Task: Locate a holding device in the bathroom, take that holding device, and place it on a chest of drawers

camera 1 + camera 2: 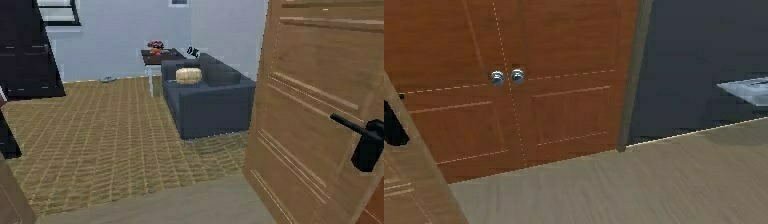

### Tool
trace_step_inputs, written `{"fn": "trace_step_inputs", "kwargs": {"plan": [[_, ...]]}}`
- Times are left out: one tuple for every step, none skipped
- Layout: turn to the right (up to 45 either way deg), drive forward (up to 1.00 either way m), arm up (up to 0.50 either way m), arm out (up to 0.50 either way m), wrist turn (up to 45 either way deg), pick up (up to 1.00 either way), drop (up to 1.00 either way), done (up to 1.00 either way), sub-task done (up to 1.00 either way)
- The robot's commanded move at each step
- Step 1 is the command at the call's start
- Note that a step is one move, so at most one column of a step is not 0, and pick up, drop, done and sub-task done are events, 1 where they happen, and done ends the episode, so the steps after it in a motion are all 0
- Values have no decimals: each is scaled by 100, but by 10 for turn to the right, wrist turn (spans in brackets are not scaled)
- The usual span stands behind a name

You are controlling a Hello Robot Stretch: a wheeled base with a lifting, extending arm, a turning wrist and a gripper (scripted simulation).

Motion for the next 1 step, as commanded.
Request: {"fn": "trace_step_inputs", "kwargs": {"plan": [[-150, 0, 0, 0, 0, 0, 0, 0, 0]]}}
